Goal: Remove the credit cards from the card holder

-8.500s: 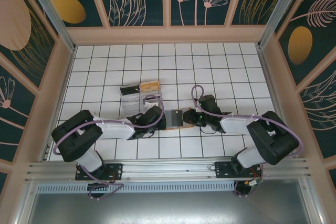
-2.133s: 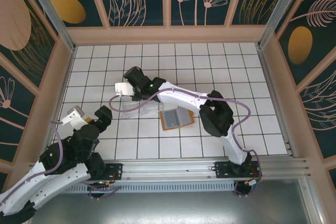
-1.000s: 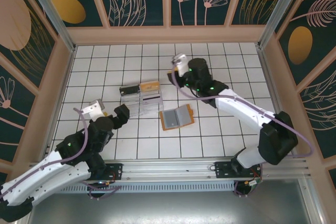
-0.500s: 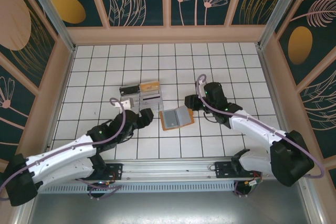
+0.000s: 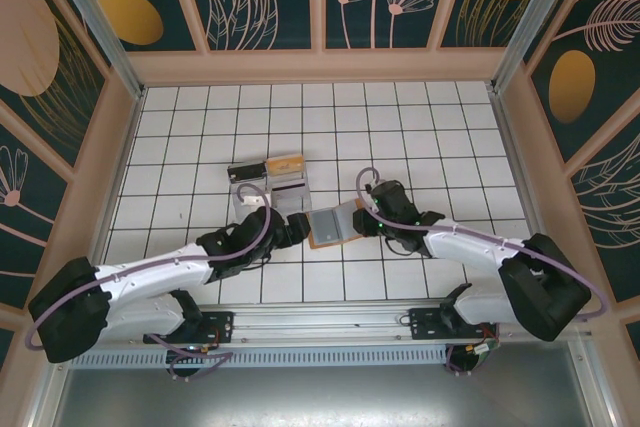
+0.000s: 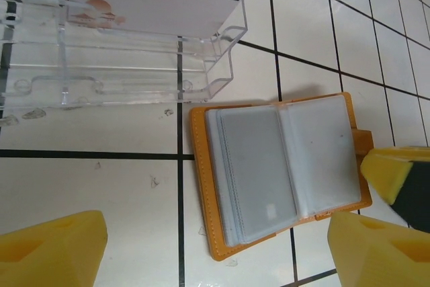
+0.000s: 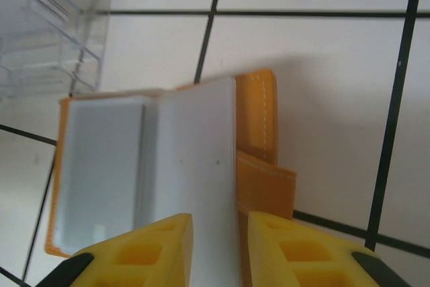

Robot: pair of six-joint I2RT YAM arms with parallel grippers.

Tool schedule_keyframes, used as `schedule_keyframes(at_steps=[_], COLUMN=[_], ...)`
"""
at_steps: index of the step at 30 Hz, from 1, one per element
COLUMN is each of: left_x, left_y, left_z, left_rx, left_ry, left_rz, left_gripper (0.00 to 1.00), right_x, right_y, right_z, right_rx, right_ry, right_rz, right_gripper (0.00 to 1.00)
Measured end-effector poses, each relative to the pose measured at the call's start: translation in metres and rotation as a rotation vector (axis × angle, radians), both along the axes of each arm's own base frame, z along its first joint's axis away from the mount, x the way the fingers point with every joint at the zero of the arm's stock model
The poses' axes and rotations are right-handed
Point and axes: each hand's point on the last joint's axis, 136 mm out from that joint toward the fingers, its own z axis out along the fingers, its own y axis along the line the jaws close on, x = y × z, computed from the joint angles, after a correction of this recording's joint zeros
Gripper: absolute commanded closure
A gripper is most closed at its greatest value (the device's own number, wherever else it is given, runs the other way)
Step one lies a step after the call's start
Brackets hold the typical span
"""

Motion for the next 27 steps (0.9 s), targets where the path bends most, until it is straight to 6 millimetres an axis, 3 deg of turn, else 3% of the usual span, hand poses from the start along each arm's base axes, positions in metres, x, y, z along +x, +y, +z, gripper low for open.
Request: schedule_keyframes(at_steps=[3, 5, 11, 20, 27], left_x=[0.001, 0.002, 0.002, -0.001, 0.001], left_y=[-0.005, -0.007, -0.018, -0.03, -0.035], left_z=[-0.002, -0.002, 0.003, -0.013, -0.021], left_rx=[0.001, 0.003, -0.025, -0.025, -0.023], left_ry=[0.011, 0.013, 0.015, 0.056, 0.066], left_rz=[-0.009, -0.017, -0.048, -0.089, -0.097], left_gripper=[0.13, 0.02, 0.08, 0.47, 0.54], right_x=[-0.008, -0.016, -0.04, -0.036, -0.027], right_y=[0.002, 0.004, 0.011, 0.002, 0.0], right_z=[-0.011, -0.018, -0.032, -0.021, -0.01], right_rx=[-0.032, -0.049, -0.062, -0.088, -0.078], right_ry=[0.017, 0.031, 0.069, 0.024, 0.001], right_rz=[0.007, 0.019, 0.039, -0.02, -0.047], right_gripper=[0.72, 0.73, 0.73, 0.7, 0.7])
